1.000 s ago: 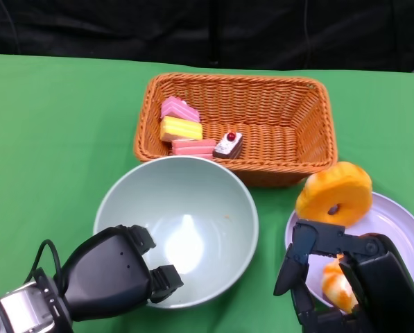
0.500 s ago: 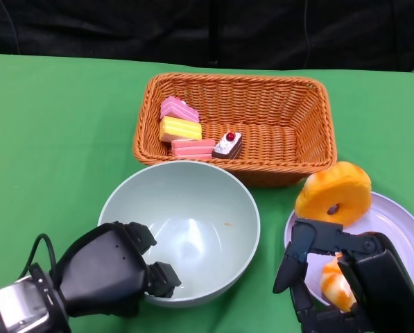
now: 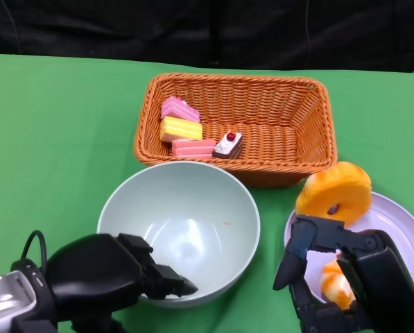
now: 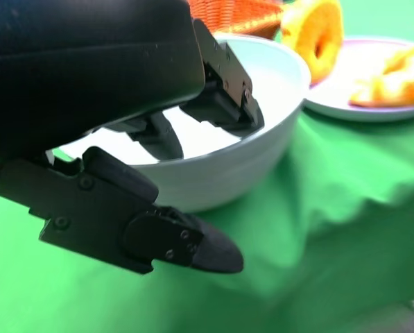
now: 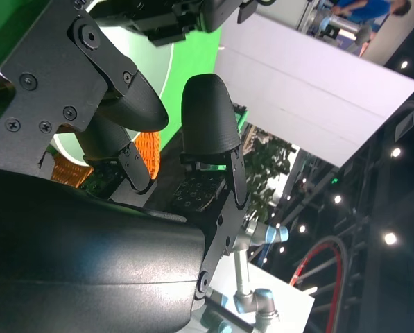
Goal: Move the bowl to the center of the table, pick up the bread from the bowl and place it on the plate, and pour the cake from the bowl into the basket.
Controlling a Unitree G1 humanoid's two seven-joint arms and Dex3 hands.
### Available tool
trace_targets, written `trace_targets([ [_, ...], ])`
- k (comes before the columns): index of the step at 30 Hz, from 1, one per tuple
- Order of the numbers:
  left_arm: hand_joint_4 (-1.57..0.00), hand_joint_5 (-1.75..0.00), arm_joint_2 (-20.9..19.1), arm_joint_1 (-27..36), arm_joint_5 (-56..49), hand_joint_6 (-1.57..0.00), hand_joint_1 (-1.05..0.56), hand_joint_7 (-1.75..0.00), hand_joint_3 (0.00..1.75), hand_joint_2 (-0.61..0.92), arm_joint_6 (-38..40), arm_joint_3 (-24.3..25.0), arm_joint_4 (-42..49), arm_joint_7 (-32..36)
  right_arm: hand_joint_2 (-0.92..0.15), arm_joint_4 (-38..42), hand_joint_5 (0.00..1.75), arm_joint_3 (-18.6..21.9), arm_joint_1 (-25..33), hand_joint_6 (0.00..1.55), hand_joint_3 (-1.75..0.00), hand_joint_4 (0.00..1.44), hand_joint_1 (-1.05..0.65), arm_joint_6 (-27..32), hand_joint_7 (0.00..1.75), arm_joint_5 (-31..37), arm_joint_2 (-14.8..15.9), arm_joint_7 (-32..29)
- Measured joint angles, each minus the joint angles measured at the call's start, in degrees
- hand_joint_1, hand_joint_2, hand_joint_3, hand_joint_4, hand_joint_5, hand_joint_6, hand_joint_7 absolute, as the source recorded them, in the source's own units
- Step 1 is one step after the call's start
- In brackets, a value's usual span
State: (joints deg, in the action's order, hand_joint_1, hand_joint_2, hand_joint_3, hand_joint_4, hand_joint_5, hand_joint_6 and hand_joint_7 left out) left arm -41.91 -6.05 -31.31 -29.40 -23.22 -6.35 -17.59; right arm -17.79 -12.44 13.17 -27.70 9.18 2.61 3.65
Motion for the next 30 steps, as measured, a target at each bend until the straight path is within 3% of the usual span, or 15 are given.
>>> trace_targets([
  [4, -0.17, -0.44, -1.42, 1.07, 6.97, -0.30, -0.92, 0.00, 0.32, 0.92, 3.24, 2.83, -5.91, -7.88, -0.21, 0.36, 1.73, 0.07, -0.27, 0.88, -1.75, 0.98, -0.06, -0.01, 1.50, 0.01, -0.23, -0.21],
  [14, -0.18, -0.45, -1.06, 2.94, 11.70, -0.31, -0.92, -0.01, 0.34, 0.92, 5.66, 6.62, -9.25, -12.87, -0.20, 0.40, 1.74, -0.11, -0.39, 0.88, -1.75, 0.97, -0.05, 0.00, 1.51, -0.51, -0.18, 0.20],
  [16, -0.38, -0.56, -0.24, 3.91, 14.00, -0.48, -0.82, -0.09, 0.36, 0.92, 5.19, 7.73, -9.03, -13.02, -0.20, 0.40, 1.71, -0.21, -0.47, 0.84, -1.74, 0.94, -0.04, -0.01, 1.48, -0.51, -0.18, 0.31],
  [18, -0.55, -0.65, 4.43, 6.35, 22.32, -0.64, -0.72, -0.16, 0.35, 0.92, 4.26, 10.88, -8.72, -10.57, -0.19, 0.41, 1.68, -0.25, -0.37, 0.81, -1.73, 0.91, -0.03, -0.02, 1.45, -0.61, -0.19, 0.35],
  [20, -0.61, -0.77, 9.66, 8.41, 30.87, -0.71, -0.63, -0.19, 0.30, 0.92, 3.52, 13.69, -8.71, -8.05, -0.20, 0.41, 1.66, -0.33, -0.35, 0.80, -1.71, 0.91, -0.02, -0.03, 1.41, -0.62, -0.13, 0.44],
  [21, -0.60, -0.92, 11.67, 8.97, 33.64, -0.75, -0.57, -0.26, 0.27, 0.92, 3.35, 14.60, -8.64, -7.36, -0.19, 0.41, 1.64, -0.34, -0.36, 0.81, -1.70, 0.91, -0.02, -0.05, 1.40, -0.69, -0.06, 0.52],
  [23, -0.58, -1.15, 16.15, 9.85, 37.43, -0.71, -0.51, -0.57, 0.25, 0.92, 3.21, 15.41, -8.46, -5.72, -0.18, 0.41, 1.62, -0.35, -0.36, 0.82, -1.69, 0.92, -0.03, -0.19, 1.36, -1.15, 0.17, 0.82],
  [25, -0.59, -1.28, 20.54, 10.81, 38.73, -0.61, -0.45, -0.88, 0.26, 0.92, 3.21, 15.55, -8.48, -3.83, -0.18, 0.42, 1.60, -0.39, -0.25, 0.83, -1.67, 0.92, -0.03, -0.40, 1.33, -1.53, 0.26, 1.29],
  [26, -0.60, -1.30, 22.37, 11.33, 39.39, -0.59, -0.41, -0.94, 0.26, 0.92, 3.21, 15.59, -8.49, -3.21, -0.18, 0.45, 1.59, -0.43, -0.16, 0.83, -1.66, 0.93, -0.04, -0.62, 1.31, -1.79, 0.28, 1.49],
  [27, -0.64, -1.33, 23.90, 11.77, 39.60, -0.60, -0.29, -0.99, 0.54, 0.78, 3.15, 15.74, -8.48, -2.72, -0.20, 0.53, 1.58, -0.45, -0.02, 0.84, -1.63, 0.93, -0.04, -0.97, 1.29, -2.24, 0.29, 1.59],
  [28, -0.68, -1.36, 25.45, 12.06, 39.60, -0.63, -0.18, -1.04, 0.95, 0.58, 3.03, 15.94, -8.48, -1.95, -0.21, 0.61, 1.57, -0.45, 0.09, 0.84, -1.61, 0.94, -0.03, -1.24, 1.27, -2.54, 0.30, 1.69],
  [30, -0.76, -1.40, 28.51, 12.86, 39.74, -0.69, -0.08, -1.09, 1.17, 0.52, 2.55, 16.48, -8.53, -0.27, -0.23, 0.80, 1.56, -0.49, 0.23, 0.85, -1.59, 0.94, -0.03, -1.47, 1.25, -2.92, 0.31, 1.87],
])
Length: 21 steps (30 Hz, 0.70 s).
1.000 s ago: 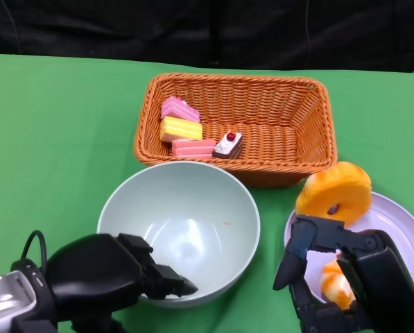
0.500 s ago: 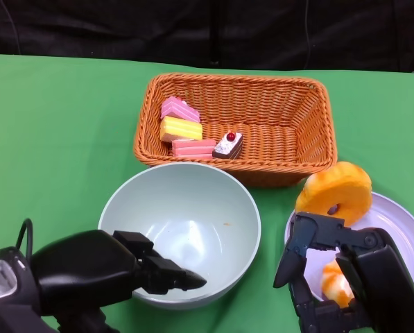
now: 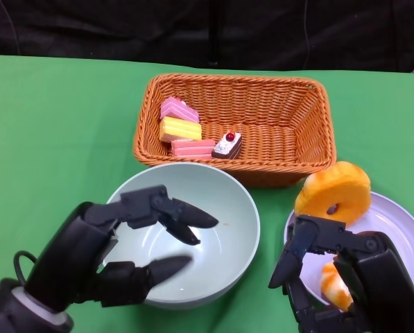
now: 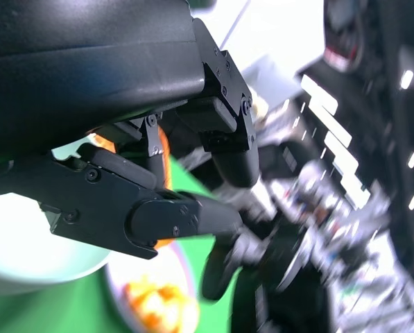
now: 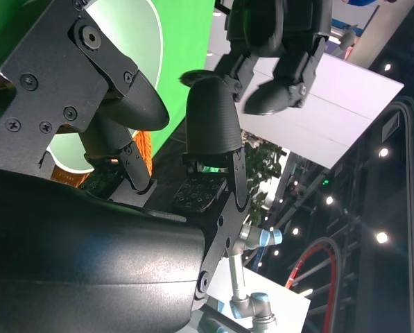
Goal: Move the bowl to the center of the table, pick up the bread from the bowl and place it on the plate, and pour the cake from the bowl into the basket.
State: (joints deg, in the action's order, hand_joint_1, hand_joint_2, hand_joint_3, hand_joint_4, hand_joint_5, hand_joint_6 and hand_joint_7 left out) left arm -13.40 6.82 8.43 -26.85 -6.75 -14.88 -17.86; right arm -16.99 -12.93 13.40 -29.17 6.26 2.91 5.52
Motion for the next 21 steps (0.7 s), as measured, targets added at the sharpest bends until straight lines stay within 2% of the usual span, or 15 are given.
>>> trace_targets([
  [2, -0.90, -1.56, 2.16, 1.32, -0.10, -0.82, -0.08, -1.27, 1.36, 0.46, -0.03, 0.36, -0.26, 1.34, -0.22, 0.45, 1.56, -0.01, 0.07, 0.87, -1.66, 0.94, -0.03, -0.35, 1.27, -0.27, 0.01, 0.24],
  [4, -0.97, -1.68, 3.47, 2.56, -0.46, -0.89, -0.08, -1.41, 1.54, 0.38, -0.02, 1.05, -0.84, 2.44, -0.20, 1.34, 1.61, 0.01, 0.06, 0.89, -1.72, 0.94, -0.04, -1.15, 1.33, -0.34, 0.03, 0.39],
  [7, -1.02, -1.74, 4.75, 3.89, -0.55, -0.90, -0.10, -1.56, 1.66, 0.32, 0.52, 2.15, -2.47, 3.57, -0.21, 2.54, 1.72, 0.15, -0.01, 0.89, -1.74, 0.94, -0.04, -2.00, 1.44, -0.35, 0.02, 0.44],
  [11, -1.02, -1.75, 5.51, 7.23, 0.04, -0.86, -0.09, -1.66, 1.68, 0.31, 2.10, 2.93, -4.47, 4.31, -0.22, 2.85, 1.74, 0.74, -0.02, 0.89, -1.75, 1.00, -0.04, -3.16, 1.57, -0.34, 0.02, 0.34],
  [15, -1.02, -1.75, 6.33, 9.96, 0.85, -0.85, -0.09, -1.69, 1.64, 0.33, 2.41, 2.96, -4.34, 4.28, -0.21, 2.86, 1.75, 1.44, 0.12, 0.90, -1.75, 1.02, -0.02, -3.51, 1.58, -0.46, 0.03, 0.35],
  [21, -1.01, -1.75, 6.69, 10.29, 0.95, -0.85, -0.10, -1.67, 1.57, 0.34, 0.27, 2.98, -3.03, 3.52, -0.20, 4.31, 1.75, 1.91, 0.30, 0.89, -1.75, 1.02, -0.01, -5.35, 1.55, -0.49, 0.08, 0.36],
])
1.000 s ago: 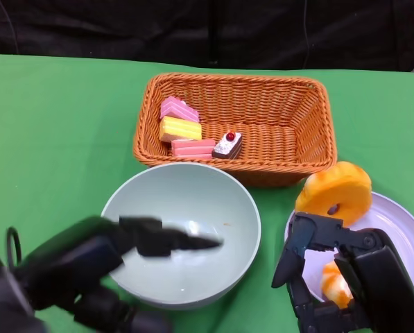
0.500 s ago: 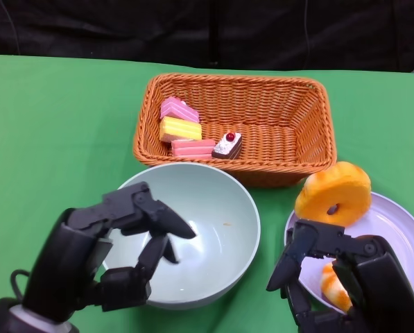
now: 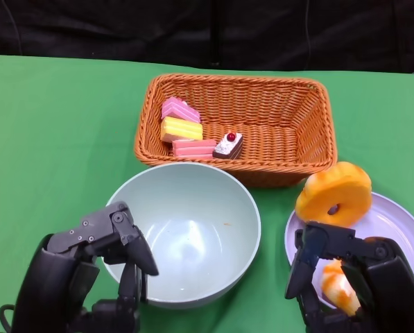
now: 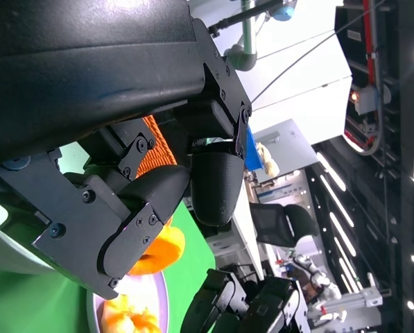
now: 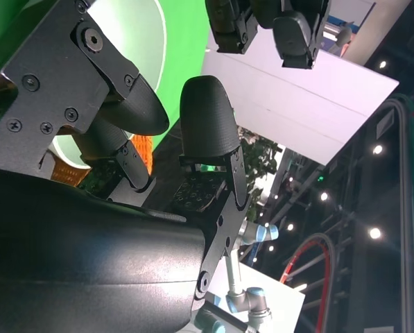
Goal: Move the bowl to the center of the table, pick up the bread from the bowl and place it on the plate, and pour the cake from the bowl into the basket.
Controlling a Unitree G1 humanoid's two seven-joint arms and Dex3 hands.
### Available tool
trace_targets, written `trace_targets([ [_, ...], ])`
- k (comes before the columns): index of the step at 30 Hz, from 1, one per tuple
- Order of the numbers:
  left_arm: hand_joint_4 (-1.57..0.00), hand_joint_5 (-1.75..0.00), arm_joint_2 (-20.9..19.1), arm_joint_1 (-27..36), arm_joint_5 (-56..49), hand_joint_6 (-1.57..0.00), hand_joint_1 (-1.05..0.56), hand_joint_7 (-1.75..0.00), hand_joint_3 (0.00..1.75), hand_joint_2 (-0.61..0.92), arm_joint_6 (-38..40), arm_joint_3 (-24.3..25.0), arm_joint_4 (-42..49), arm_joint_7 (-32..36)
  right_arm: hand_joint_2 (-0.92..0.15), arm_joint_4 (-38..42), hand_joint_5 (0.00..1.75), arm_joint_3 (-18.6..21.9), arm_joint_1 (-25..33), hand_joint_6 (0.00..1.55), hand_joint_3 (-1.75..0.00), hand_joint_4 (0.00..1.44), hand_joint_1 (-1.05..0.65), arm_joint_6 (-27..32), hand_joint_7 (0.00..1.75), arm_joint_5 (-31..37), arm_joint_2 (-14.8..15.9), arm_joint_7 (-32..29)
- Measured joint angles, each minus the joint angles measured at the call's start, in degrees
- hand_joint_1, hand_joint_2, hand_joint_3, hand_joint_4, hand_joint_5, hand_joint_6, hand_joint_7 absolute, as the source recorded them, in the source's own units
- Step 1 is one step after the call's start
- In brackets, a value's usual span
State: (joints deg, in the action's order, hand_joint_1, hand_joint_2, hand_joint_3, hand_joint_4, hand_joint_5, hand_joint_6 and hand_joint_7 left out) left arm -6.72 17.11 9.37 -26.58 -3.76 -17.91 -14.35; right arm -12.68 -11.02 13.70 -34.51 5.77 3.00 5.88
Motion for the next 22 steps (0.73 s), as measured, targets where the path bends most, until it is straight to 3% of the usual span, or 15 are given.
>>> trace_targets([
  [22, -1.02, -1.75, 0.96, 0.51, -0.75, -0.90, -0.15, -1.60, 1.59, 0.28, -5.77, 0.32, 5.71, -0.65, -0.17, 5.66, 1.75, 1.49, 0.52, 0.89, -1.75, 0.97, -0.05, -6.08, 1.50, 0.69, 1.47, 0.74],
])
